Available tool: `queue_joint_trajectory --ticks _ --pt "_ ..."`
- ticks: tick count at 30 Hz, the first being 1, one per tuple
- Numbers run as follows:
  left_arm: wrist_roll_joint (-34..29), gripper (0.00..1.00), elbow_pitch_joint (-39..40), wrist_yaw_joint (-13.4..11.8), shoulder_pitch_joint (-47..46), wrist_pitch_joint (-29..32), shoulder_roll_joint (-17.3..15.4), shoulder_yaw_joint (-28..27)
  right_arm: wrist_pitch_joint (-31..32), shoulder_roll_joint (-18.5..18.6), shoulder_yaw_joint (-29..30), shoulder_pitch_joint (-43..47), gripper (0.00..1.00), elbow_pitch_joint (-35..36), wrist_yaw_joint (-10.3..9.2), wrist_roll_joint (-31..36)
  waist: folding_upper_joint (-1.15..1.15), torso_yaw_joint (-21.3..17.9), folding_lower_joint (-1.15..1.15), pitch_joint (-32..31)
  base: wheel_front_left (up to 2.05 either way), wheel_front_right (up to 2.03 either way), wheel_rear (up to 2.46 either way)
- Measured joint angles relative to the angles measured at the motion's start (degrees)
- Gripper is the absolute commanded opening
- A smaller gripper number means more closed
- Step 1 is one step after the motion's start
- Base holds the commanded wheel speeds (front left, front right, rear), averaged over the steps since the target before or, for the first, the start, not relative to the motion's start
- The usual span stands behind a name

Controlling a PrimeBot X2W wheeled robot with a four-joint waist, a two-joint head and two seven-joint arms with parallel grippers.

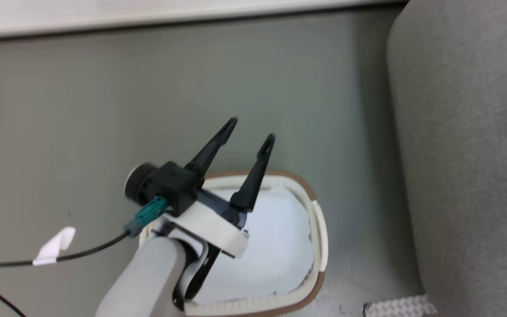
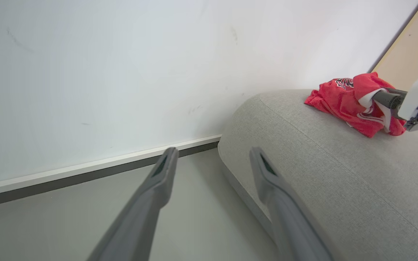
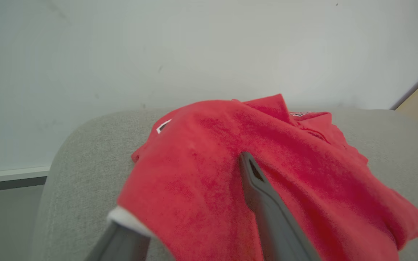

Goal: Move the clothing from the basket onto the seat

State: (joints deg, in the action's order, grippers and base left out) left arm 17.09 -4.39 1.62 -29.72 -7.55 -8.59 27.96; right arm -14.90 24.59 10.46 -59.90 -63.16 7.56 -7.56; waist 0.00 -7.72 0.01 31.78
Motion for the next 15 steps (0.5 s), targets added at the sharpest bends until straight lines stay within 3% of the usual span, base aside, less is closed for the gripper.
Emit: queue_joint_trajectory --ticks 9,15 --pt "4.56 1.0 -5.21 -2.24 7.31 -3.53 -0.18 -3.71 -0.04 -3.61 -3.23 15.12 1.0 8.91 0.0 -2.8 0.0 -0.91 -0.02 -11.22 0.0 0.0 0.0" --pt "5.97 1.0 -9.67 -4.24 13.9 -5.76 -0.63 -6.05 -0.05 -7.37 -6.39 26.94 1.0 19.08 0.0 -6.64 0.0 -0.45 -0.02 -19.38 0.0 0.0 0.0"
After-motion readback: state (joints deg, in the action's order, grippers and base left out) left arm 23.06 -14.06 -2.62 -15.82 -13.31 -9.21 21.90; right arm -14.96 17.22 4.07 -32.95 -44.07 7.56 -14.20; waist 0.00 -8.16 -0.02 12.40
